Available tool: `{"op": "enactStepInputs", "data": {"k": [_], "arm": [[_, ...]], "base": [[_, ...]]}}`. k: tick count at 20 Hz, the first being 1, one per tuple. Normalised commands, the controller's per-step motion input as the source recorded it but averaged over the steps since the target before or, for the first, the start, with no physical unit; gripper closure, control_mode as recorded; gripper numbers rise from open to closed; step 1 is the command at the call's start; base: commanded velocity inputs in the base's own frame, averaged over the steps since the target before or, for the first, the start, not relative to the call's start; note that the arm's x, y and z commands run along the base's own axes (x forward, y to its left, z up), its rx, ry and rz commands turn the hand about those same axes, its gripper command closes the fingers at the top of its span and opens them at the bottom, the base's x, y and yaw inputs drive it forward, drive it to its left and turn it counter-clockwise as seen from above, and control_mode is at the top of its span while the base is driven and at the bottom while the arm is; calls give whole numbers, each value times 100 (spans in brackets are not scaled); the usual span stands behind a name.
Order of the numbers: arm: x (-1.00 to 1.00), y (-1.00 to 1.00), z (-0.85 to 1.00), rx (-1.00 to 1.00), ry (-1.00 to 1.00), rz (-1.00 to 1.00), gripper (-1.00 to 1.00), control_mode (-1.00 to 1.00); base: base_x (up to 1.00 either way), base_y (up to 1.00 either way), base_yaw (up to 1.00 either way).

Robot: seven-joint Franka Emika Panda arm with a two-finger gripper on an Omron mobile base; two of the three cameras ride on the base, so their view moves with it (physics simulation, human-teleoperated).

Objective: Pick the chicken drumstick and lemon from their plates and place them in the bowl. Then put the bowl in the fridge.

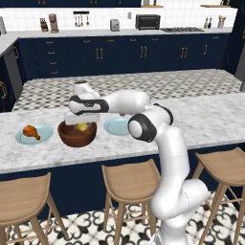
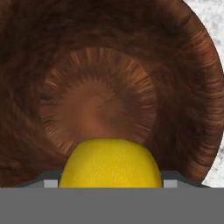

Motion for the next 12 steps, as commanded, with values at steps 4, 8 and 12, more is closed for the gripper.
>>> {"op": "enactStepInputs", "data": {"k": [4,8,12], "arm": [[-9,-28,-24,0,0,0,-100,-100],[-11,-25,-6,0,-1,0,-100,-100],[-10,0,0,0,-11,0,-100,-100]], "base": [[0,0,0],[0,0,0],[0,0,0]]}}
